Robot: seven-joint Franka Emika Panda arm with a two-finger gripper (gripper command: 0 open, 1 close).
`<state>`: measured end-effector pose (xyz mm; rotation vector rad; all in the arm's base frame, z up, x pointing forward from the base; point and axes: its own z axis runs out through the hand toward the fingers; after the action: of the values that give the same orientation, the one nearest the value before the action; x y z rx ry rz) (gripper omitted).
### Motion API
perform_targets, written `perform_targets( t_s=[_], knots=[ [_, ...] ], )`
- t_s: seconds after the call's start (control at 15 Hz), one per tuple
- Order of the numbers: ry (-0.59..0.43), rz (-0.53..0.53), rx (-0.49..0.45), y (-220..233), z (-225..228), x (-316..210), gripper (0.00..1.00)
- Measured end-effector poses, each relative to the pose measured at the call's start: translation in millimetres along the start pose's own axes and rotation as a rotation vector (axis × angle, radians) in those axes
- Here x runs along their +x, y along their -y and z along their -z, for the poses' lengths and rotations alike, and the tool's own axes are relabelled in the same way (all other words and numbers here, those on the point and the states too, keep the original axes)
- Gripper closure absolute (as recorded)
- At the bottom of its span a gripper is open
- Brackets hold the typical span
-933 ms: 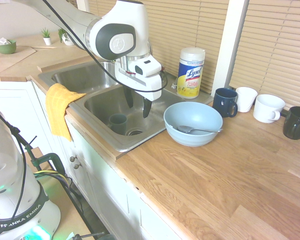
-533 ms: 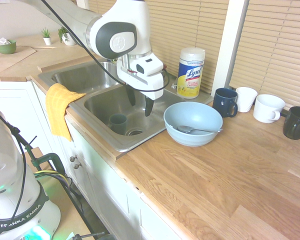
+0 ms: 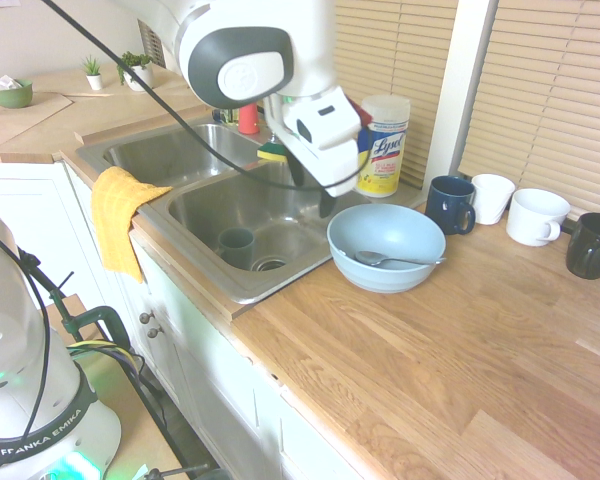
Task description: Put the spoon into the sink
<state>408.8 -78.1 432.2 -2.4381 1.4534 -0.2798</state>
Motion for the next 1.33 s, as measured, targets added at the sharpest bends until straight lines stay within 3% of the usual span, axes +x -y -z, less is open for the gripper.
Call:
perform_targets(
  t_s=[0.4, 0.73, 1.33],
  knots=[
    [-0.030, -0.156, 0.073, -25, -17, 52, 0.00],
    [-0.088, -0.239, 0.054, -39, -40, 86, 0.00],
    [-0.204, -0.374, 0.014, -25, -65, 98, 0.00]
  ],
)
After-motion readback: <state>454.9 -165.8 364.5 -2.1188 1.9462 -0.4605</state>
